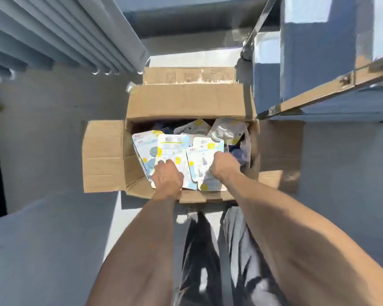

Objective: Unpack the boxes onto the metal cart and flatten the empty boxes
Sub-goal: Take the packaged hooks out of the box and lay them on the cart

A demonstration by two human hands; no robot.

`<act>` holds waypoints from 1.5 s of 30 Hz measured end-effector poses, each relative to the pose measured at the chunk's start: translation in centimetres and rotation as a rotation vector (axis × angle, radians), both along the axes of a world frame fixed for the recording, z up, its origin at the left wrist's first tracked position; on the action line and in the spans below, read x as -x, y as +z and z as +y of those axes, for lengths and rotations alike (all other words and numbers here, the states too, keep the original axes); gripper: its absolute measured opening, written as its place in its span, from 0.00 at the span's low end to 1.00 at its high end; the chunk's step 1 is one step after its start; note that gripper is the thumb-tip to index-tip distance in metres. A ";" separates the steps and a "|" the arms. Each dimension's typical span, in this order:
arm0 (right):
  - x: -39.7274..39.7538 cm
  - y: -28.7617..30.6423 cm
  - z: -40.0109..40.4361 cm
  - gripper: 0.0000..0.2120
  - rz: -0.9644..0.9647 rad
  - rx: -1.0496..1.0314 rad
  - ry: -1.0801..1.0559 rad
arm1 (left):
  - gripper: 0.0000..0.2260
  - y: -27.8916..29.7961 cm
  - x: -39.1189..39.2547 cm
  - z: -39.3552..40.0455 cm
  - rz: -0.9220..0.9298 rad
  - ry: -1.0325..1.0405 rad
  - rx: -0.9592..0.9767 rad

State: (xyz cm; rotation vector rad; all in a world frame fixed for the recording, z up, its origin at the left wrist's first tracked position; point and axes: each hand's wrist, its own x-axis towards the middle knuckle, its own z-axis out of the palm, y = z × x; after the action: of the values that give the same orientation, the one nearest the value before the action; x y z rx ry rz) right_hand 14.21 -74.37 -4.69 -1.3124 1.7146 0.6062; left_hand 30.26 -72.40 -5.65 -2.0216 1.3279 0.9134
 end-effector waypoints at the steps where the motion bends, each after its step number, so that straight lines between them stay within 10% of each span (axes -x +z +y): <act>1: -0.2 -2.1 -0.2 0.15 0.002 0.013 0.025 | 0.16 -2.1 -0.1 0.0 0.003 -0.015 0.003; 9: -1.3 -11.2 1.3 0.27 -0.015 0.121 0.276 | 0.14 -11.4 0.0 1.8 0.021 0.219 0.065; 13: -1.4 -10.7 1.6 0.16 -0.048 0.109 0.373 | 0.03 -10.9 0.1 2.0 0.080 0.319 0.080; 24: -0.5 -9.5 3.1 0.25 -0.068 0.057 0.336 | 0.07 -7.6 0.3 -2.3 0.042 0.304 0.786; 29: -0.4 -10.0 3.4 0.19 -0.083 -0.011 0.463 | 0.10 -9.1 2.0 2.0 0.185 -0.078 0.404; 32: -0.2 -10.3 4.0 0.18 -0.034 0.014 0.465 | 0.11 -8.9 3.3 4.1 0.409 0.266 0.235; 38: 0.2 -10.7 3.9 0.14 0.030 0.073 0.322 | 0.18 -10.7 4.5 3.0 0.222 0.923 0.100; 45: 0.9 -10.4 4.5 0.13 0.001 0.149 0.215 | 0.18 -11.7 4.1 1.6 0.199 0.852 -0.044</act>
State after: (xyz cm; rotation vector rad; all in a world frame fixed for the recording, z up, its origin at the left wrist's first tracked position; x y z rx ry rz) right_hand 13.27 -69.83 -15.06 -1.6164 1.6578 0.6095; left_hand 26.16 -70.80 -17.31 -2.5351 0.4689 1.5101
